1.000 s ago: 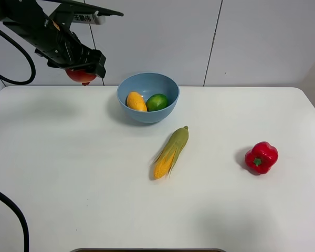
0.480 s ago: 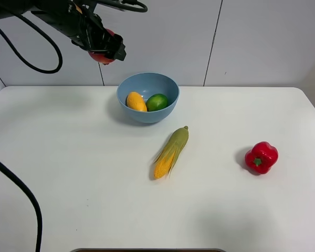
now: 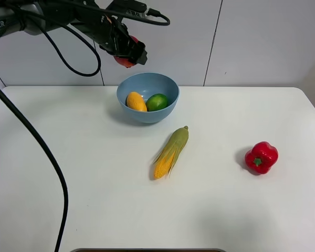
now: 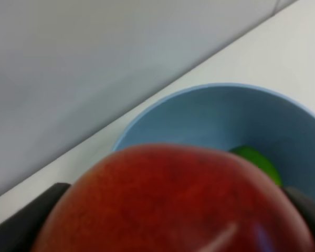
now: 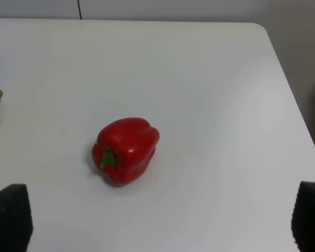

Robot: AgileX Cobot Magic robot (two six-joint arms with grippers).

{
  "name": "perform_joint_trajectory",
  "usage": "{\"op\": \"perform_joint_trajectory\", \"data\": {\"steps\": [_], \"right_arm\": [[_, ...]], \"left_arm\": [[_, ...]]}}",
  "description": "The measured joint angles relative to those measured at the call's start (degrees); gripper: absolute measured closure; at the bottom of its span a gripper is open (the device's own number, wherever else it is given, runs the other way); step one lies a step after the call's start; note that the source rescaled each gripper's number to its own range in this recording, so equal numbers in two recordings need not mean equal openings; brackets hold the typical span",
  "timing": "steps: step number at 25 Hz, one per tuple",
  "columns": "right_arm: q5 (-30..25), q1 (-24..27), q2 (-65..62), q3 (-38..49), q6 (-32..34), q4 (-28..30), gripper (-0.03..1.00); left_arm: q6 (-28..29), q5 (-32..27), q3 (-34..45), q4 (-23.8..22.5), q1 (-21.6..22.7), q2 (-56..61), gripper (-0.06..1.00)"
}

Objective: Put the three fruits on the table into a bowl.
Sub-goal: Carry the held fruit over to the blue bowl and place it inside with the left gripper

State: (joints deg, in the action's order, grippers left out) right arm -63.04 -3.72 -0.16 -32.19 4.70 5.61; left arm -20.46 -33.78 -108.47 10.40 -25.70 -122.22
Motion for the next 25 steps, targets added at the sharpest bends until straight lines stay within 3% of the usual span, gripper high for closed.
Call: {"op": "perform_joint_trajectory", "data": {"steps": [25], "right_arm": [[0.00,0.00,0.00,0.00,0.00,0.00,-0.03]], "left_arm": [[-1.51,10.47,-1.60,3.25,-1.53,-13.59,0.62]]}}
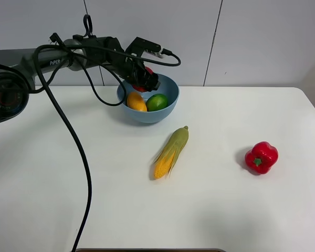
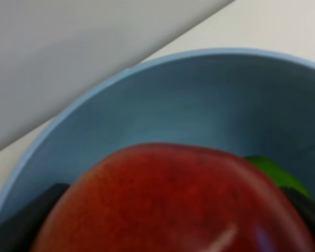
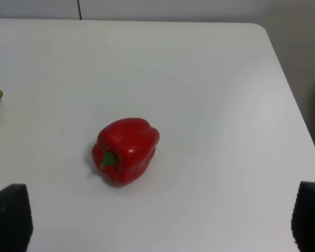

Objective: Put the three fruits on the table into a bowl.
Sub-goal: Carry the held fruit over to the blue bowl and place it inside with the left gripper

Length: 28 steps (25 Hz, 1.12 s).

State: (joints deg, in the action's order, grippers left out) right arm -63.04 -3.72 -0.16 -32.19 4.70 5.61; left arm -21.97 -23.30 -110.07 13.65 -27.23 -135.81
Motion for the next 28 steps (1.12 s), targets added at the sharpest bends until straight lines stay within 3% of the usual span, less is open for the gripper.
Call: {"op": "perform_joint_trajectory", "data": {"steps": [18,19,24,28], "right_arm": [[0.00,0.00,0.00,0.00,0.00,0.00,-0.03],[0.00,0.00,0.00,0.00,0.00,0.00,-0.03],[0.00,0.00,0.00,0.00,0.00,0.00,-0.03],[0.00,0.00,0.00,0.00,0.00,0.00,-0.03]], "left_arm": [[-1.58,0.30,0.00,0.16,0.00,-1.24,0.61],[-2.14,0.32,0.00,0.16,0.00,-1.24,0.56],[-2.79,0.49,0.00,0.11,0.00,-1.29,0.04],[-2.79,0.32,0.00,0.11,0.00,-1.29,-0.03]]}}
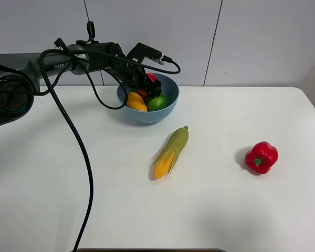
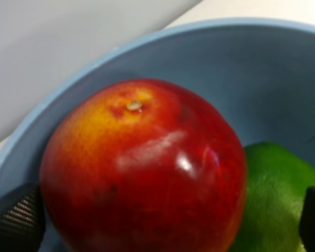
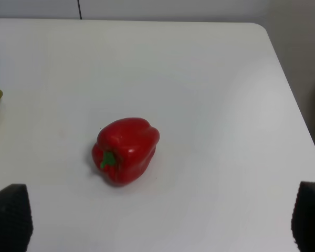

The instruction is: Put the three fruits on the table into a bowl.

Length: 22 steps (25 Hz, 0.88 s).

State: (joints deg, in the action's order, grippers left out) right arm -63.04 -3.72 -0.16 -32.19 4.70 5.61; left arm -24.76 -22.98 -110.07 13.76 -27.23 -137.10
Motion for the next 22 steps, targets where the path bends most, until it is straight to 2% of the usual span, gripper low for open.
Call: {"op": "perform_joint_trajectory", "data": {"steps": [11,18,22], "right_arm": [[0.00,0.00,0.00,0.00,0.00,0.00,-0.03],[0.00,0.00,0.00,0.00,0.00,0.00,-0.03],[0.00,0.00,0.00,0.00,0.00,0.00,-0.03]], "left_arm": [[-0.11,-0.80,0.00,-0.34,0.00,0.86,-0.04],[-0.13,-4.67,0.00,-0.67,0.00,7.24,-0.04],[0.09,-7.16,0.00,-2.85,0.00,12.04,-0.04]]}}
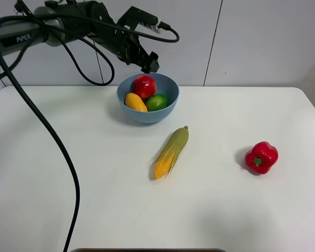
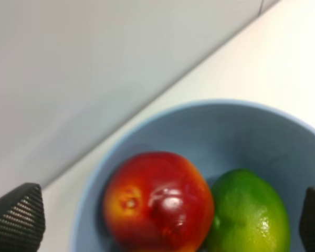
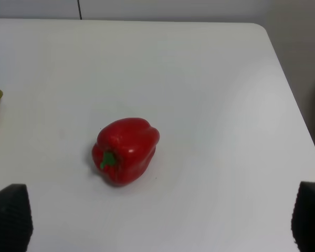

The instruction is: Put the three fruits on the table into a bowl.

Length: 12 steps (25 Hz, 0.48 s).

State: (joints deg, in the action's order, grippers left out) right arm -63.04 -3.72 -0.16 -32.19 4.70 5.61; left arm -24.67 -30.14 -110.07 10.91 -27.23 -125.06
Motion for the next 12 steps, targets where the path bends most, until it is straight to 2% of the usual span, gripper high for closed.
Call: {"op": "perform_joint_trajectory", "data": {"steps": [5,9,12], "right_arm": [[0.00,0.00,0.00,0.00,0.00,0.00,-0.03],[0.00,0.00,0.00,0.00,0.00,0.00,-0.03],[0.00,0.00,0.00,0.00,0.00,0.00,-0.03]], "left_arm": [[2.15,-4.83,0.00,-5.29,0.00,6.11,-0.04],[6.05,-9.71,0.00,-10.91,0.00,11.13,-0.04],[8.00,-13.19,0.00,-13.48,0.65,14.80,-0.04]]}}
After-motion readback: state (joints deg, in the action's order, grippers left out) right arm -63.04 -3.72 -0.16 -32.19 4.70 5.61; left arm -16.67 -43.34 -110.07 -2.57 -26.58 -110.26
